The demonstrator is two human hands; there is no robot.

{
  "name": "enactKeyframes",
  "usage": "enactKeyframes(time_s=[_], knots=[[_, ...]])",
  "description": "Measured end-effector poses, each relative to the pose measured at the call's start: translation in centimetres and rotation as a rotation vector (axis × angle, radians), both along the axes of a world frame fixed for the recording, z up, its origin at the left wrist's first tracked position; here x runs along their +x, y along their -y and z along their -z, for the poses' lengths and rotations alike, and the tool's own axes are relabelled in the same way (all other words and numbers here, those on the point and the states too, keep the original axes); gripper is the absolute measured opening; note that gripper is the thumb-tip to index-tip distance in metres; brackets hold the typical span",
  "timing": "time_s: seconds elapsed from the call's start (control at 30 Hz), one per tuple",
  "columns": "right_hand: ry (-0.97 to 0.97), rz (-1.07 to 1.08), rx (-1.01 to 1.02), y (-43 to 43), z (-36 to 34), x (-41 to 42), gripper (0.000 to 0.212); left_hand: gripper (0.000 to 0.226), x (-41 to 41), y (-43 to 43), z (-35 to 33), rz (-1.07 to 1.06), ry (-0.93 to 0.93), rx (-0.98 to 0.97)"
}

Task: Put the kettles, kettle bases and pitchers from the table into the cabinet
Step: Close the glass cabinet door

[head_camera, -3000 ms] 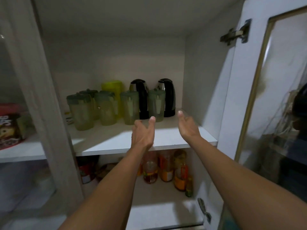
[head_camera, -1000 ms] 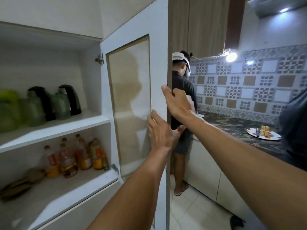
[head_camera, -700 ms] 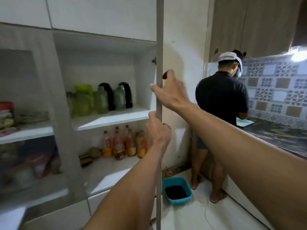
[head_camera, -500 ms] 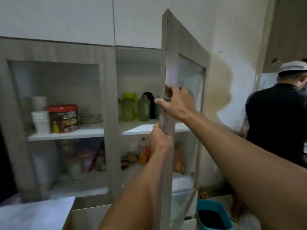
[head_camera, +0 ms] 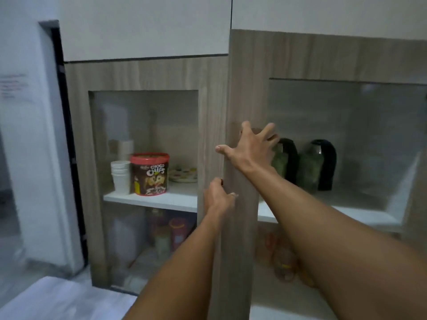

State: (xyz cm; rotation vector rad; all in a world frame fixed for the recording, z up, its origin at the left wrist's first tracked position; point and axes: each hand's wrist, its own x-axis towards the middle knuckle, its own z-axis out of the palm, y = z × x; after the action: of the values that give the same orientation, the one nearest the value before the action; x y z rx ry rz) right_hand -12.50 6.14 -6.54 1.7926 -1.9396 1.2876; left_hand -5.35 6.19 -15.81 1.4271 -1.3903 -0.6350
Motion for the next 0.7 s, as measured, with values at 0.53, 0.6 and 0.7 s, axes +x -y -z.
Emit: enactKeyframes(time_s=[0.53, 0.6, 0.7], knots=[[-0.014, -0.056, -0.076, 15.3, 0.6, -3.4, 0.042, 0.031, -2.9, 14.3, 0.2, -0.286, -0.070, -0.027], [-0.008, -0.059, -0.082, 15.3, 0.6, -3.4, 0.042, 0.035, -2.3, 14.9, 0.3, -0.285, -0.047, 0.002], [-0.028, -0.073, -0.064, 15.0, 0.8, -3.6, 0.044, 0.035, -2.2, 14.7, 0.3, -0.280, -0.044, 0.017]])
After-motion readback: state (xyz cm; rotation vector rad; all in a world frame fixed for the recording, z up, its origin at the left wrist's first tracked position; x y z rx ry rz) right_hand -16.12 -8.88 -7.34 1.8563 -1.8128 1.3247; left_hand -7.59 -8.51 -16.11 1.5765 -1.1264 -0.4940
